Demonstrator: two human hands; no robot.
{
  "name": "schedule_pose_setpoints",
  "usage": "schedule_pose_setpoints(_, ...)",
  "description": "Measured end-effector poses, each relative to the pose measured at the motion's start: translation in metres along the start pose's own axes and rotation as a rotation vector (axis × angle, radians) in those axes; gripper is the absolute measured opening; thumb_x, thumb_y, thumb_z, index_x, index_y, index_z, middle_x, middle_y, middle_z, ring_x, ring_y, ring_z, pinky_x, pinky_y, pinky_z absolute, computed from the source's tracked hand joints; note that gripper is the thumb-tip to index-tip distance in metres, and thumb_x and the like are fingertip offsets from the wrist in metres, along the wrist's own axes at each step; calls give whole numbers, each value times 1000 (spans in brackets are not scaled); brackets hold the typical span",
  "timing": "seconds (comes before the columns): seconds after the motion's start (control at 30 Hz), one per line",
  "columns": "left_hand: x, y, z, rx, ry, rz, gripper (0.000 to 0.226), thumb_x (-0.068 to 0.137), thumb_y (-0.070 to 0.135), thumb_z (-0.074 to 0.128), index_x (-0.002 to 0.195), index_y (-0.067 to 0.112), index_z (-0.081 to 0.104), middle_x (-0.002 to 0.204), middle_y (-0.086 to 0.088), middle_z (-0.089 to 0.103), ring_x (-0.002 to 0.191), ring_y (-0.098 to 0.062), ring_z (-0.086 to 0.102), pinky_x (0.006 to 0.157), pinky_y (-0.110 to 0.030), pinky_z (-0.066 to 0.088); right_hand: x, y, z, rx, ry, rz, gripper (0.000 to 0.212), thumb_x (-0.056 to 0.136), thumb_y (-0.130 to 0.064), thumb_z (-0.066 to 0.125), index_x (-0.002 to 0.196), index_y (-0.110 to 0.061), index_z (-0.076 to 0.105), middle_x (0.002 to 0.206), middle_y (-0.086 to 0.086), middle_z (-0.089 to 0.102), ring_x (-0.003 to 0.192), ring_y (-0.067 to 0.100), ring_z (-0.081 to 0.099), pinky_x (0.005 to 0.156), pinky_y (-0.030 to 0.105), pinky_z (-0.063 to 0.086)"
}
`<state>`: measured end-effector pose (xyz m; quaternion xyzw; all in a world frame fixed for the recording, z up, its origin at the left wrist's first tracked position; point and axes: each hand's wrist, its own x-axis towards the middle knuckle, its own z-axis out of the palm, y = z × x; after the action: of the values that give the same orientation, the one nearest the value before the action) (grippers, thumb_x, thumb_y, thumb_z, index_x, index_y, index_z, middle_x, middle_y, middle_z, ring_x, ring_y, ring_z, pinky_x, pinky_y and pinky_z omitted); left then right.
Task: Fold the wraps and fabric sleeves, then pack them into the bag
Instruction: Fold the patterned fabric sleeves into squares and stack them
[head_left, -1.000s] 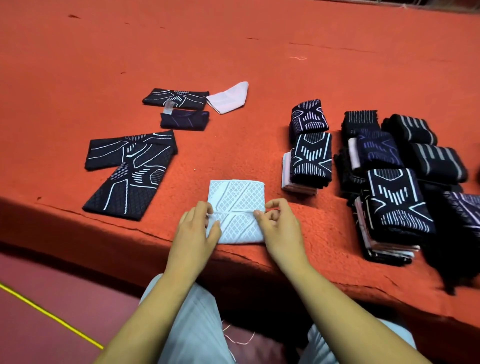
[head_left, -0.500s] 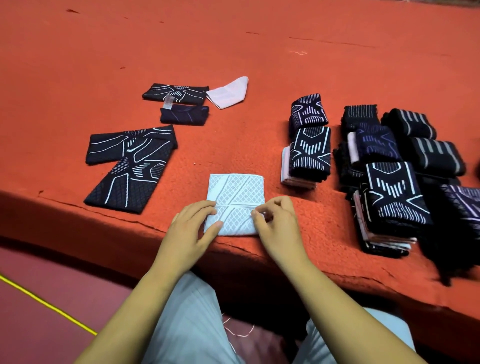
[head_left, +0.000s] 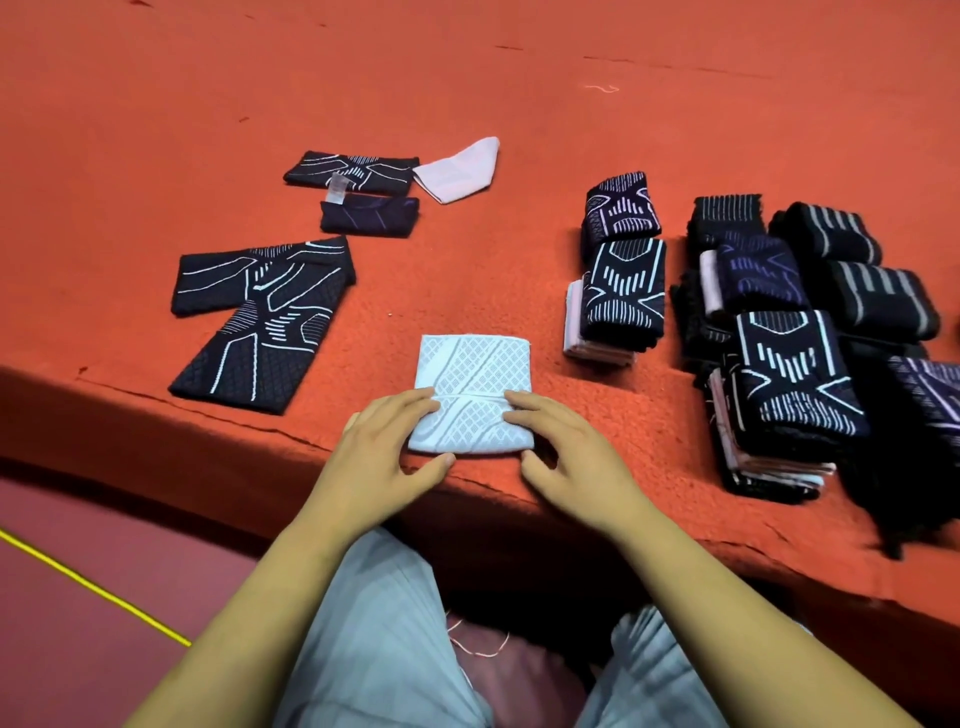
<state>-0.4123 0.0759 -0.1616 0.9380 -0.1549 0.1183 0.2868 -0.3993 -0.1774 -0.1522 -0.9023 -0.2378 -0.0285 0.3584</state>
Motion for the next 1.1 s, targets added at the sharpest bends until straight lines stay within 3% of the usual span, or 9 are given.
schedule_pose_setpoints(0.17, 3, -1, -1, -26, -16, -16, 56, 77, 46, 53, 127, 22, 63, 138, 9, 55, 126, -15, 49, 106, -40, 38, 1, 0, -1, 102, 34, 15, 35, 86, -24, 51, 112, -12, 70, 142, -4, 53, 132, 7, 48, 113, 23, 32)
schedule_pose_setpoints(0.27, 7, 1, -3, -188, 41, -65, 44, 78, 42, 52, 111, 21, 71, 128, 11, 60, 116, -9, 50, 104, -29, 37, 2, -3, -7, 176, 42, 13, 26, 89, -15, 54, 108, -9, 70, 136, -4, 56, 127, 4, 50, 110, 19, 34)
schedule_pose_setpoints(0.37, 3, 5, -4, -267, 72, -42, 35, 83, 46, 58, 103, 24, 76, 124, 18, 61, 117, -5, 47, 104, -20, 33, 1, -8, -10, 269, 79, 48, 23, 93, -18, 51, 106, -11, 68, 112, -3, 66, 108, 8, 60, 99, 28, 44)
schedule_pose_setpoints(0.5, 1, 9, -5, -356, 14, -156, 36, 87, 56, 53, 107, 36, 75, 98, 10, 70, 98, -10, 59, 94, -39, 43, 0, -6, -9, 374, 115, 125, 27, 96, -33, 49, 103, -13, 65, 98, 5, 69, 95, 26, 62, 90, 45, 47)
schedule_pose_setpoints(0.6, 5, 16, -1, -445, 17, -264, 32, 87, 57, 55, 111, 43, 71, 97, 11, 74, 97, -13, 67, 96, -44, 49, 1, -4, -7, 454, 155, 153, 25, 94, -35, 55, 109, -17, 62, 98, 12, 69, 94, 31, 63, 89, 48, 47)
schedule_pose_setpoints(0.7, 15, 26, 3, -441, 85, -404, 38, 82, 60, 56, 96, 28, 71, 71, 13, 70, 73, -8, 66, 78, -40, 52, 1, -1, -5, 534, 150, 178, 37, 87, -30, 64, 121, -22, 53, 91, 11, 72, 90, 30, 65, 88, 43, 48)
schedule_pose_setpoints(0.8, 25, 30, 8, -269, 140, -495, 45, 83, 57, 54, 74, 14, 52, 51, 6, 42, 53, -13, 41, 59, -37, 37, 2, 2, -4, 506, 198, 190, 32, 88, -28, 67, 113, -28, 48, 80, 6, 66, 75, 17, 57, 77, 41, 45)
schedule_pose_setpoints(0.93, 34, 33, 6, -122, 140, -517, 45, 87, 54, 54, 71, 13, 45, 54, 1, 47, 63, -27, 53, 64, -39, 43, 4, 2, -4, 411, 263, 207, 13, 90, -21, 69, 88, -22, 56, 79, -10, 62, 76, 5, 55, 76, 34, 45)
schedule_pose_setpoints(1.1, 57, 34, -1, 58, 25, -586, 37, 90, 51, 53, 75, 17, 52, 84, -6, 69, 91, -35, 63, 72, -36, 44, 5, 0, -5, 259, 249, 176, 25, 88, -9, 69, 112, -16, 67, 108, -6, 68, 97, 2, 59, 87, 6, 38)
